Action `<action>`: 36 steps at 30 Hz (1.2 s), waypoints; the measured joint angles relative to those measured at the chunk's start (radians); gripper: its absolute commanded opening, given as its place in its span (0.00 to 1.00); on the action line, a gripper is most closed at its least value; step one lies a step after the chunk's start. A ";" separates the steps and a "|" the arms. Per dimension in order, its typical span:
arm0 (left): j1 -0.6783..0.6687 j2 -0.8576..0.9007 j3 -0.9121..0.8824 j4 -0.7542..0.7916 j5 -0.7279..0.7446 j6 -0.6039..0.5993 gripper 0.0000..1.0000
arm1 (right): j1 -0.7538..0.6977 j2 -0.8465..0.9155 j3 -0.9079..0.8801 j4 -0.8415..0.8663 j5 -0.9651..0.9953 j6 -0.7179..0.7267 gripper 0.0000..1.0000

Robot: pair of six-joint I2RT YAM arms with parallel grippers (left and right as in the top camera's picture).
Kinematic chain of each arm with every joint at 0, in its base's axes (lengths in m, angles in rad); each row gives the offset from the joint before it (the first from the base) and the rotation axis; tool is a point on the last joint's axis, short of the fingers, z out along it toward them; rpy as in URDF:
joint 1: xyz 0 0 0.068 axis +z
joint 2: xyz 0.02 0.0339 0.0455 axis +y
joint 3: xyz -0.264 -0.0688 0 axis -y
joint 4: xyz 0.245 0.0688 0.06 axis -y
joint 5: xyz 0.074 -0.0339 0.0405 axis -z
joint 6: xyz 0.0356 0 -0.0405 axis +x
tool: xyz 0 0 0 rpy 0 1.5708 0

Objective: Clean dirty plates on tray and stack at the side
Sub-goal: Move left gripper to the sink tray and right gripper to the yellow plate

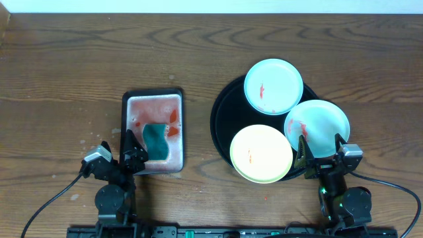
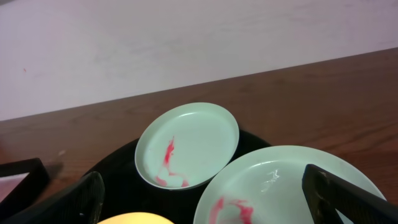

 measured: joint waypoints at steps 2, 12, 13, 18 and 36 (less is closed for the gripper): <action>0.000 0.000 0.000 0.000 0.000 0.000 0.82 | 0.000 0.000 0.000 0.000 0.000 0.000 0.99; 0.000 0.000 -0.002 -0.001 0.124 -0.008 0.82 | 0.000 0.000 0.000 0.003 -0.011 0.000 0.99; 0.000 0.000 -0.003 -0.002 0.150 -0.015 0.82 | 0.000 0.000 0.000 0.005 -0.028 0.000 0.99; 0.000 0.017 0.027 -0.048 0.271 -0.037 0.82 | 0.000 0.031 0.087 -0.051 -0.102 -0.001 0.99; -0.001 1.152 1.009 -1.009 0.379 0.035 0.76 | -0.001 0.985 1.016 -0.788 -0.252 -0.035 0.89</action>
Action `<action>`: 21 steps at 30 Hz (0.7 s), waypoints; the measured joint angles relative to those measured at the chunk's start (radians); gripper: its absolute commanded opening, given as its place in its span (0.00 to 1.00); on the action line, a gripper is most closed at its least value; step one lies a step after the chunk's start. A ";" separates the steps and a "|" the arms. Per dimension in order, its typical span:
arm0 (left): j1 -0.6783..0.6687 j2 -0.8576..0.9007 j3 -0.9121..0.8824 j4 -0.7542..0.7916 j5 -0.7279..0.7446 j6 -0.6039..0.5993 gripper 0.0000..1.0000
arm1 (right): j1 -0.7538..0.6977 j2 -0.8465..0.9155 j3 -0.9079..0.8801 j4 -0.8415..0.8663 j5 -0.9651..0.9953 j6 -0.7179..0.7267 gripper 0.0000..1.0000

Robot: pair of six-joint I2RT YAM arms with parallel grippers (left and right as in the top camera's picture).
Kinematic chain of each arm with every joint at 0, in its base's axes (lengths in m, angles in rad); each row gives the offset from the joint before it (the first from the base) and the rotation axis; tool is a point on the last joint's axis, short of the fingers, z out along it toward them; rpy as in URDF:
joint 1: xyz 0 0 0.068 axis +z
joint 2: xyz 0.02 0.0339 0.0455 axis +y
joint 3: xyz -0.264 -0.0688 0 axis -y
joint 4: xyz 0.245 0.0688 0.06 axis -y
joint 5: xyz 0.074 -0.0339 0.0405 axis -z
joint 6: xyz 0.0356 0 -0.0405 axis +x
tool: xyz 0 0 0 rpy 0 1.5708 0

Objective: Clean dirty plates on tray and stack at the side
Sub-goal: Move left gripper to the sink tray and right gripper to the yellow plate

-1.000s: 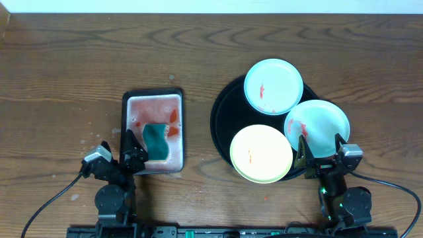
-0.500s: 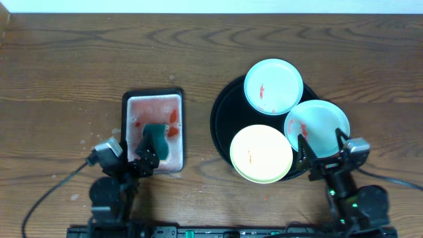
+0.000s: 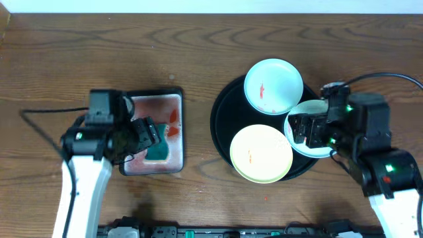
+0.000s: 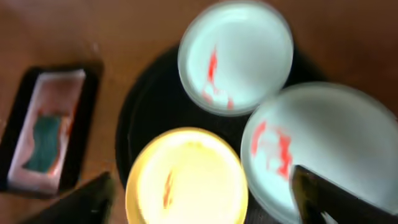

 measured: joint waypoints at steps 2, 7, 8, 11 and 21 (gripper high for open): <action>0.000 0.047 -0.001 -0.003 0.005 0.002 0.72 | 0.000 0.035 0.004 -0.058 -0.008 0.005 0.89; 0.000 0.228 -0.087 0.123 -0.008 0.006 0.59 | 0.000 0.175 0.004 -0.212 -0.022 0.043 0.70; 0.000 0.267 -0.108 0.173 -0.011 0.005 0.57 | 0.000 0.196 0.004 -0.228 -0.023 0.047 0.69; 0.000 0.378 -0.134 0.265 -0.012 0.005 0.41 | 0.000 0.283 0.004 -0.254 -0.028 0.055 0.68; -0.006 0.532 -0.121 0.367 -0.014 0.050 0.07 | 0.000 0.367 -0.075 -0.230 -0.094 0.055 0.72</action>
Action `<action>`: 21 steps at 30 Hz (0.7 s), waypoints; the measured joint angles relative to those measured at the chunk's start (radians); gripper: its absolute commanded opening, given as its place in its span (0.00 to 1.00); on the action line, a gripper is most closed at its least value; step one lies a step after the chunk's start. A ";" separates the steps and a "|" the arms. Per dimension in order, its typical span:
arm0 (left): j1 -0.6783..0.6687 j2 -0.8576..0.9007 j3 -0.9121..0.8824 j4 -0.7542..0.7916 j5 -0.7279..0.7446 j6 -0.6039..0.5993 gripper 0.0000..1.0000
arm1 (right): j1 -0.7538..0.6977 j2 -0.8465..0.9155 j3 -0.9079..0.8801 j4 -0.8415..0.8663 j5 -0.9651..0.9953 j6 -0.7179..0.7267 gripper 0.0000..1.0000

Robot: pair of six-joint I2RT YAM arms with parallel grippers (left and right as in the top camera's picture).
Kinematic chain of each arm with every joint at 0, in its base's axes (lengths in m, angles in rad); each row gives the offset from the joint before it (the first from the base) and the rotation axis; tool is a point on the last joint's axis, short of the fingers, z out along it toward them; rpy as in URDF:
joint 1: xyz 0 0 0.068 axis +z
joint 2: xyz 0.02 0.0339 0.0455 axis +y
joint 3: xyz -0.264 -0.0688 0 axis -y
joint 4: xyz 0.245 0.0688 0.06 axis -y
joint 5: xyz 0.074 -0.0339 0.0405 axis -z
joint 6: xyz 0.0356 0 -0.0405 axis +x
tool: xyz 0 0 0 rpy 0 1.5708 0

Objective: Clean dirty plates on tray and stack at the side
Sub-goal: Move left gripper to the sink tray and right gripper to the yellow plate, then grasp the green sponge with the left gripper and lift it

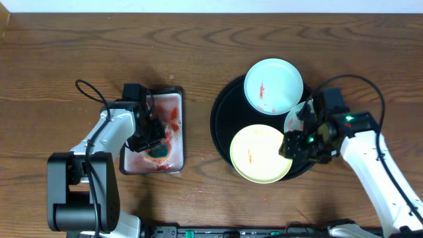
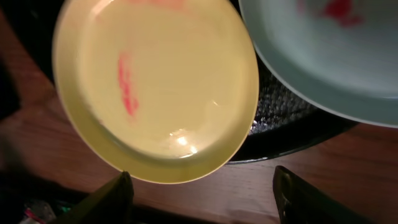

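On the round black tray (image 1: 221, 116) lie three plates smeared with red. The yellow plate (image 1: 258, 153) is at the front, one pale green plate (image 1: 273, 84) is at the back, and another pale green plate (image 1: 295, 119) is mostly hidden under my right arm. My right gripper (image 1: 291, 144) hangs open over the yellow plate's front right rim. The right wrist view shows the yellow plate (image 2: 155, 87) with its red streak and the open gripper (image 2: 199, 199) holding nothing. My left gripper (image 1: 151, 137) is down in the sponge tray over the green sponge (image 1: 158, 153); its jaws do not show.
The black rectangular sponge tray (image 1: 152, 92) holds pinkish foam and red smears, left of the round tray. Bare brown wood lies all round both trays. Cables trail from both arms. The table's front edge (image 2: 186, 208) is close below the yellow plate.
My right gripper was over the right pale green plate and is now lower, over the yellow plate's front right rim. My left gripper has gone down into the sponge tray, onto the sponge.
Both arms first sat folded at the table's front edge, the sponge lying uncovered in its tray. Then the left arm was over the sponge tray and the right over the plates. Now each gripper is low, at the sponge and the yellow plate.
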 measured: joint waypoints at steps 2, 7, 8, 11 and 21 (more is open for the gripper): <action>-0.001 0.002 0.006 -0.012 -0.004 0.001 0.07 | -0.004 0.003 -0.049 0.035 -0.008 0.005 0.73; -0.002 -0.005 0.032 -0.076 -0.026 0.003 0.07 | -0.033 0.010 -0.158 0.172 -0.025 0.020 0.57; -0.002 -0.019 0.032 -0.094 -0.031 0.003 0.07 | -0.033 0.010 -0.185 0.219 -0.029 0.029 0.54; -0.002 -0.073 0.031 -0.142 -0.048 0.003 0.07 | -0.033 0.010 -0.248 0.316 -0.031 0.054 0.32; -0.002 -0.312 0.031 -0.249 -0.043 0.002 0.07 | -0.035 0.012 -0.350 0.611 -0.023 0.123 0.01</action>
